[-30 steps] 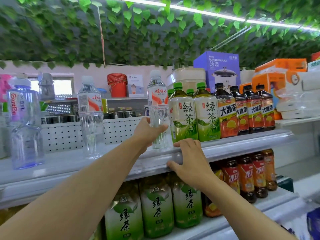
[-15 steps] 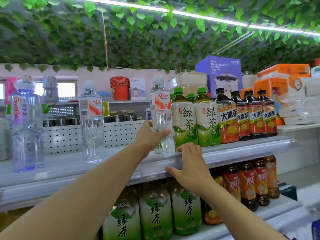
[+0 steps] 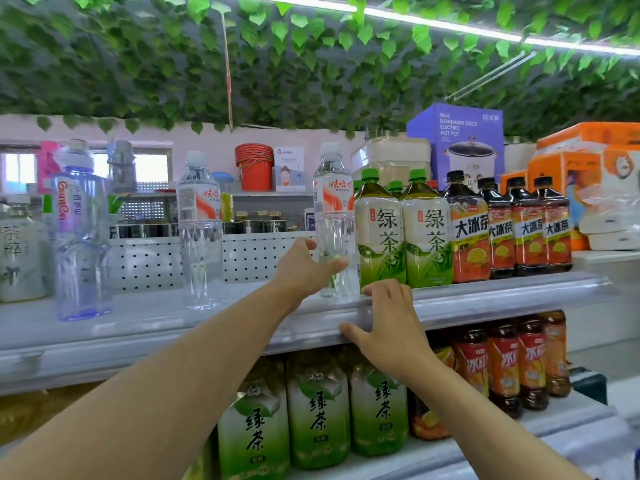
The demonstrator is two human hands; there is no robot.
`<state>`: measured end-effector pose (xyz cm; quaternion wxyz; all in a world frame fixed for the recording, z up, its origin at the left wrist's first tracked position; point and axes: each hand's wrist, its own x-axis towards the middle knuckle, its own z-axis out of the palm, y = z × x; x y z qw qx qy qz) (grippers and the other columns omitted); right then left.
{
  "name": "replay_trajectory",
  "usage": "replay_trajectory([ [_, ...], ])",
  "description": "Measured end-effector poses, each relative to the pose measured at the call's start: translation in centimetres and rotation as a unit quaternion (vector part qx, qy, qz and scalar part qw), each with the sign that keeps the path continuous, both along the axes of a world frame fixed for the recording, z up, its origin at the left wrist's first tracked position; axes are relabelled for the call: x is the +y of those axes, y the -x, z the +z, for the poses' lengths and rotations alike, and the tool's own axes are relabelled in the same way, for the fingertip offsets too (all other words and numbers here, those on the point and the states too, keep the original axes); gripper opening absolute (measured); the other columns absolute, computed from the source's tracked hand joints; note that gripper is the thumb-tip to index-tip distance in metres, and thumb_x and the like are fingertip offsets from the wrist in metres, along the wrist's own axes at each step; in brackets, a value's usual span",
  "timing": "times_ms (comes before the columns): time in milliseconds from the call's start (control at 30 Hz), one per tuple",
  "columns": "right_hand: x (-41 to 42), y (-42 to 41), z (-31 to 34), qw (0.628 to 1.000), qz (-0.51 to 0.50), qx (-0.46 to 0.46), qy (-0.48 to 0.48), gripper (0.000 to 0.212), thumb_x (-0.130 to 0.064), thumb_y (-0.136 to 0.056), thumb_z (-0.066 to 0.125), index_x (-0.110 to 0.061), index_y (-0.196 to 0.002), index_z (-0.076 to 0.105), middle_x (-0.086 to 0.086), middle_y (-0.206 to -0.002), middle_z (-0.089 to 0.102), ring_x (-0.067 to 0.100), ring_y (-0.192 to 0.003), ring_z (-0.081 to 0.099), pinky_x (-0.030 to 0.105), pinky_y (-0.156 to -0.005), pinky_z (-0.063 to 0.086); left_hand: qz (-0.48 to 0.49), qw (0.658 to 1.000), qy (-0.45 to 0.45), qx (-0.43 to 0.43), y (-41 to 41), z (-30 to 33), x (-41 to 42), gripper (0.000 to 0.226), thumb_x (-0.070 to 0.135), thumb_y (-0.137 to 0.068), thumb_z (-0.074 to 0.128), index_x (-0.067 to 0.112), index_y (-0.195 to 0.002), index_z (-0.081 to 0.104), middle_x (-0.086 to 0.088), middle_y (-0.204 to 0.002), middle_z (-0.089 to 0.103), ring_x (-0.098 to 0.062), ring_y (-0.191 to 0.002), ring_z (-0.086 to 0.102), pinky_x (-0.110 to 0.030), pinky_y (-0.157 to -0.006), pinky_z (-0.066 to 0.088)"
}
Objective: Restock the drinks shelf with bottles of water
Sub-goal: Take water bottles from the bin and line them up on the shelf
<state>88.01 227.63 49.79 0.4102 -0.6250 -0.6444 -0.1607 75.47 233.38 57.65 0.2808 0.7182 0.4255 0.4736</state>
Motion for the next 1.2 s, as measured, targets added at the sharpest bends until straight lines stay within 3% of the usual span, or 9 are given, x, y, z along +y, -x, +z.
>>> replay_trajectory([
  [133, -0.4, 0.9, -0.1, 1.0, -0.006, 0.015, -0.004, 0.065, -0.047, -0.081, 0.064, -0.017, -0.131, 0.035, -0.002, -0.13, 0.03, 0.015, -0.123, 0.024, 0.029, -0.107, 0.028, 0.031, 0.999, -0.034, 0.017, 2.3, -0.3, -1.3, 0.069, 0.043, -0.08, 0.07, 0.018, -0.135, 0.036, -0.004, -0.118, 0.057, -0.018, -0.1, 0.052, -0.031, -0.083, 0.039],
  [267, -1.0, 3.4, -0.2, 0.998, -0.01, 0.028, -0.05, 0.065, -0.042, -0.082, 0.065, -0.016, -0.134, 0.034, 0.001, -0.133, 0.028, 0.018, -0.127, 0.022, 0.03, -0.11, 0.024, 0.059, 0.994, -0.074, 0.044, 5.5, -0.5, -2.7, 0.063, 0.037, -0.082, 0.069, 0.018, -0.134, 0.037, -0.004, -0.114, 0.057, -0.018, -0.098, 0.054, -0.03, -0.081, 0.041],
  [400, -1.0, 6.8, 0.0, 0.999, -0.004, 0.016, -0.049, 0.06, -0.042, -0.083, 0.065, -0.018, -0.129, 0.036, 0.001, -0.131, 0.028, 0.017, -0.124, 0.022, 0.029, -0.109, 0.024, 0.089, 0.99, -0.105, 0.038, 9.8, 0.0, -2.8, 0.057, 0.031, -0.082, 0.071, 0.016, -0.128, 0.038, -0.004, -0.106, 0.055, -0.021, -0.099, 0.055, -0.036, -0.088, 0.046],
  [600, -0.3, 12.1, 0.3, 0.999, 0.016, 0.0, -0.03, 0.063, -0.044, -0.088, 0.058, -0.02, -0.139, 0.03, -0.004, -0.144, 0.022, 0.015, -0.135, 0.013, 0.03, -0.115, 0.015, 0.155, 0.978, -0.139, 0.006, 16.6, 1.1, -0.2, 0.063, 0.024, -0.075, 0.076, 0.015, -0.123, 0.036, -0.007, -0.119, 0.047, -0.023, -0.105, 0.05, -0.046, -0.094, 0.046],
  [800, 0.0, 14.9, -0.1, 1.0, 0.002, 0.0, -0.007, 0.065, -0.047, -0.089, 0.055, -0.023, -0.143, 0.028, -0.006, -0.15, 0.018, 0.014, -0.139, 0.008, 0.033, -0.118, 0.013, 0.078, 0.997, 0.004, 0.007, 19.2, 0.9, 3.5, 0.082, 0.021, -0.079, 0.075, 0.012, -0.138, 0.019, -0.018, -0.139, 0.036, -0.036, -0.118, 0.048, -0.046, -0.102, 0.04],
  [933, -0.3, 14.8, -0.2, 1.0, -0.028, -0.011, 0.003, 0.066, -0.051, -0.089, 0.053, -0.024, -0.143, 0.027, -0.007, -0.151, 0.017, 0.012, -0.139, 0.008, 0.031, -0.118, 0.01, 0.01, 0.998, 0.056, 0.0, 18.3, 0.5, 4.7, 0.076, 0.012, -0.079, 0.074, 0.009, -0.136, 0.024, -0.015, -0.128, 0.05, -0.031, -0.113, 0.051, -0.04, -0.097, 0.044],
  [1200, -0.3, 12.3, 0.8, 0.999, -0.052, -0.007, -0.006, 0.067, -0.052, -0.09, 0.05, -0.023, -0.145, 0.024, -0.005, -0.152, 0.017, 0.013, -0.14, 0.007, 0.031, -0.117, 0.009, -0.024, 0.997, 0.073, -0.029, 15.9, 0.8, 5.0, 0.07, 0.003, -0.077, 0.073, 0.008, -0.132, 0.028, -0.013, -0.121, 0.05, -0.033, -0.113, 0.051, -0.044, -0.095, 0.044],
])
